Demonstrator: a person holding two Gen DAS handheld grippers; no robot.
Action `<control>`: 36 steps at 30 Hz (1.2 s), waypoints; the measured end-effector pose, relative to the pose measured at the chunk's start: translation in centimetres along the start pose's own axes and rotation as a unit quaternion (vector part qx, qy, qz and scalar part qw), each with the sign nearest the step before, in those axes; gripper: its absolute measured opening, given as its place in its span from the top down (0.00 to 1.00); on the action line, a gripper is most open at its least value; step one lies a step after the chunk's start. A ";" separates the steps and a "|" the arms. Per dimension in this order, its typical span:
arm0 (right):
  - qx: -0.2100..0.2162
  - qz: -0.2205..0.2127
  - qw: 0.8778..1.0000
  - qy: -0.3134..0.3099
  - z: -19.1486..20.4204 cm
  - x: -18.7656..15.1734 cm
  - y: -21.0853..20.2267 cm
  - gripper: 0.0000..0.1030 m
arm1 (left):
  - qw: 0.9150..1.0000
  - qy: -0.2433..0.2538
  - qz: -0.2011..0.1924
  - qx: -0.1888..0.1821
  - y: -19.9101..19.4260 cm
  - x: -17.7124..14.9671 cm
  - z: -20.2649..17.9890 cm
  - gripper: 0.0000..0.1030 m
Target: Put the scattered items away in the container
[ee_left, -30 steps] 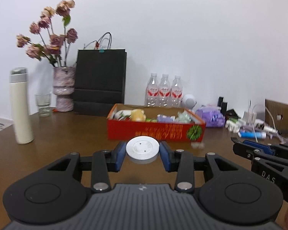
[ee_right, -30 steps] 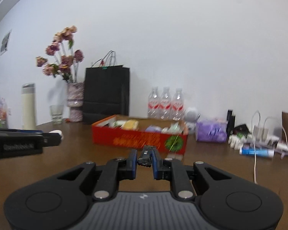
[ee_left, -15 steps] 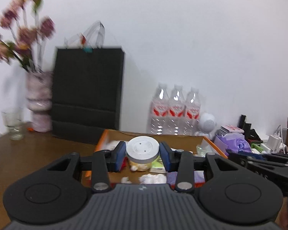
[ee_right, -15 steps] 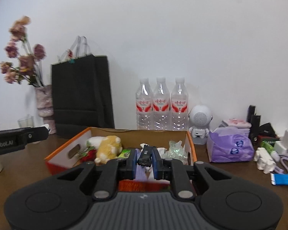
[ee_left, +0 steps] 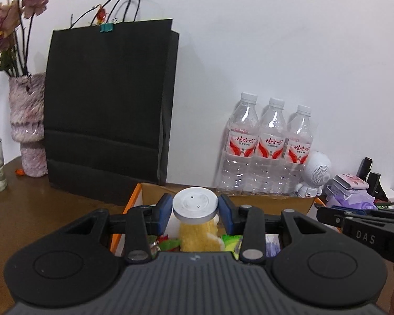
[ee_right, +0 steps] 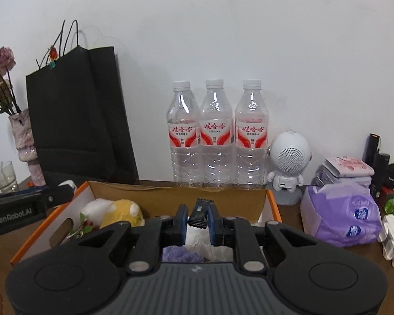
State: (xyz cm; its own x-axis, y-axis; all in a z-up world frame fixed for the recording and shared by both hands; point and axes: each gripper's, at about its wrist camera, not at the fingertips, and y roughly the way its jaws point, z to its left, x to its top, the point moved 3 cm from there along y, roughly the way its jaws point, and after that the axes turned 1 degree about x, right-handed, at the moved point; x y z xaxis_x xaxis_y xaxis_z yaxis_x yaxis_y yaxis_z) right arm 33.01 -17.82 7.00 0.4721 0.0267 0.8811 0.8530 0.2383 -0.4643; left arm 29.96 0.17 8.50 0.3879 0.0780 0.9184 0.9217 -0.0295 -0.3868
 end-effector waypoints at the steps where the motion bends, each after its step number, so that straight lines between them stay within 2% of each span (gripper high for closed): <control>1: 0.001 0.004 1.000 0.001 0.0 0.2 0.2 0.86 | 1.000 0.008 0.001 0.002 0.0 0.2 0.0 0.61; 5: 0.009 0.032 0.999 -0.001 0.4 1.2 0.6 0.86 | 0.999 0.030 0.030 -0.002 0.3 1.0 0.4 0.61; 7: 0.007 0.059 0.998 0.002 0.4 1.9 0.8 0.86 | 0.996 0.031 0.080 0.009 1.1 1.6 0.8 0.61; 9: 0.009 0.110 0.994 0.017 0.3 2.7 1.4 0.86 | 0.988 0.023 0.150 0.023 2.2 1.9 1.3 0.61; 11: 0.026 0.166 0.985 0.036 0.1 3.2 2.1 0.86 | 0.977 0.008 0.214 0.001 3.1 2.0 1.9 0.61; 13: 0.046 0.224 0.972 0.059 -0.1 3.3 3.1 0.86 | 0.966 0.007 0.259 -0.009 4.0 1.9 2.2 0.62; 15: 0.052 0.269 0.959 0.076 -0.3 3.0 4.0 0.86 | 0.958 0.014 0.287 -0.006 4.6 1.6 2.2 0.62; 18: 0.035 0.301 0.950 0.074 -0.2 2.4 4.8 0.86 | 0.948 0.016 0.318 -0.019 5.3 1.2 1.9 0.62; 24: 0.002 0.334 0.943 0.007 1.3 0.3 5.9 0.86 | 0.937 0.041 0.346 -0.010 7.3 -0.3 1.1 0.62; 28: 0.002 0.353 0.936 0.016 1.3 -0.2 6.7 0.82 | 0.931 0.053 0.361 0.000 8.1 -1.0 1.4 0.61; 31: -0.005 0.360 0.933 0.021 1.0 0.2 6.7 0.67 | 0.933 0.063 0.355 0.005 8.2 -0.6 1.8 0.56; 34: -0.004 0.367 0.930 0.028 1.0 0.6 6.6 0.61 | 0.936 0.055 0.347 0.011 7.8 0.7 2.1 0.54; 36: -0.004 0.370 0.928 0.031 1.0 0.9 6.2 0.60 | 0.938 0.049 0.342 0.008 7.2 1.8 2.1 0.52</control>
State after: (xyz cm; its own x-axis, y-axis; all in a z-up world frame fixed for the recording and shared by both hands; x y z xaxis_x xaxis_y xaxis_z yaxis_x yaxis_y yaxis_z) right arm 38.44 -15.34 4.99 0.9415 0.1236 0.3134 0.2910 0.1701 -0.9415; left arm 37.24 2.19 7.17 0.8878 -0.0450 0.4580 0.4574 -0.0242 -0.8889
